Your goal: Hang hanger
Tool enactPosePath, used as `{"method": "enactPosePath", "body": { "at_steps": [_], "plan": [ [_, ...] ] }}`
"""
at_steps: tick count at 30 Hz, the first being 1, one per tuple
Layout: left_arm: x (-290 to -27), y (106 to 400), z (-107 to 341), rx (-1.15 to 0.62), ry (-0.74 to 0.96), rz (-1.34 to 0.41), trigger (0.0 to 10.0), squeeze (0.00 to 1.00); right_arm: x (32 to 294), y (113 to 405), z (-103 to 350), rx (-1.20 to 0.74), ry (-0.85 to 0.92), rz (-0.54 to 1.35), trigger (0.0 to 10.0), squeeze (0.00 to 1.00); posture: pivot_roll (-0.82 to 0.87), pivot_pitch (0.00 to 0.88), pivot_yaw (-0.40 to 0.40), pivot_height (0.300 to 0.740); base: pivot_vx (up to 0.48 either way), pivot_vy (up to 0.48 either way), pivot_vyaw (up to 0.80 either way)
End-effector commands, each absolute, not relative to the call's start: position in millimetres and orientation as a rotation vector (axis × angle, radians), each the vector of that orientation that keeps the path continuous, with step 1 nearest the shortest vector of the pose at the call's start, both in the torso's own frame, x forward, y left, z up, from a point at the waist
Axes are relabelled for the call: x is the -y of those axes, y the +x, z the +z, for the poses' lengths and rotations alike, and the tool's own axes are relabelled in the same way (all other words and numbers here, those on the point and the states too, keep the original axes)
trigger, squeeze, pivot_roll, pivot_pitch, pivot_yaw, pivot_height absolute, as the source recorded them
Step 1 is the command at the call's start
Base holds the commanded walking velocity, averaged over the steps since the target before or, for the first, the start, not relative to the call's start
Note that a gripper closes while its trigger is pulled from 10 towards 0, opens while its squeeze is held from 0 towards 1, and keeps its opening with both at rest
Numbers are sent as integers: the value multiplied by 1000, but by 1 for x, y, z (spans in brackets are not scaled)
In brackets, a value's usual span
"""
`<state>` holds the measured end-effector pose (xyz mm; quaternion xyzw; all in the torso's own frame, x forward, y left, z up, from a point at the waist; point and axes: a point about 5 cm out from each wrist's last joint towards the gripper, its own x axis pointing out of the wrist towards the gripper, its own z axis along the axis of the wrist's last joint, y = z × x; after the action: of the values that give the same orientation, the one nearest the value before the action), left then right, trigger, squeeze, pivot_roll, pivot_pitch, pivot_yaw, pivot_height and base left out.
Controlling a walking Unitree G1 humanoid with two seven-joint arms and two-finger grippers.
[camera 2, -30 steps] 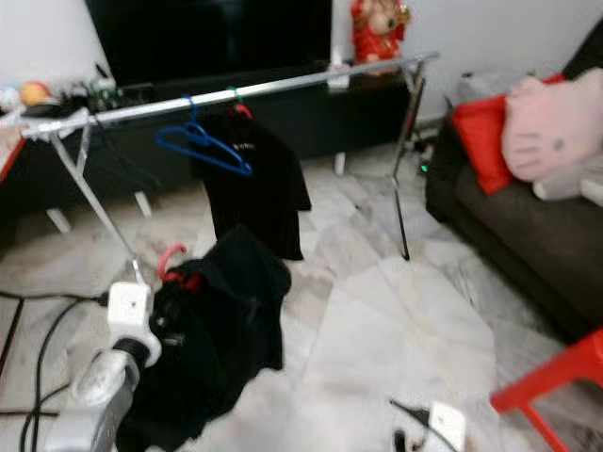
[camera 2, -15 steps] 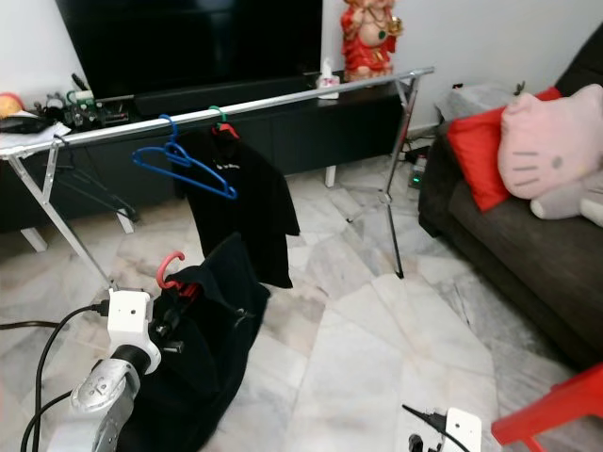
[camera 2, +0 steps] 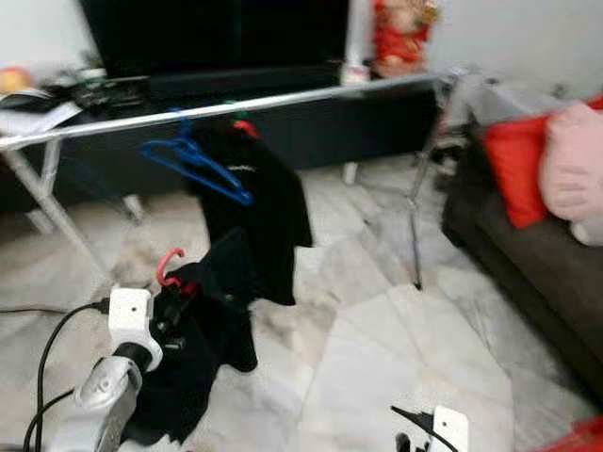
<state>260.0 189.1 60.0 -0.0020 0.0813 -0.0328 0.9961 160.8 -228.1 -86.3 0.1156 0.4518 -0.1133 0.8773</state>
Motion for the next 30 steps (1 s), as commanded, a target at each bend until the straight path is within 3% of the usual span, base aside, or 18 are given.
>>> {"method": "enactPosePath", "body": {
  "at_steps": [1,19,24,30],
  "plan": [
    [-190,261,66,-129,0,-56,10000,0,224,160,-87,-951,230,-225,10000,0,77,0,-16,716,0,0,800],
    [-192,256,60,-159,32,-21,10000,0,225,165,-85,-946,208,-204,10000,0,86,0,-42,716,0,0,800],
    [-192,253,59,-168,112,-34,10000,0,227,166,-84,-943,206,-202,10000,0,95,0,-54,716,0,0,800],
    [-197,253,61,-169,134,-29,10000,0,230,164,-85,-942,244,-264,10000,0,102,0,-23,716,0,0,181]
  ]
}}
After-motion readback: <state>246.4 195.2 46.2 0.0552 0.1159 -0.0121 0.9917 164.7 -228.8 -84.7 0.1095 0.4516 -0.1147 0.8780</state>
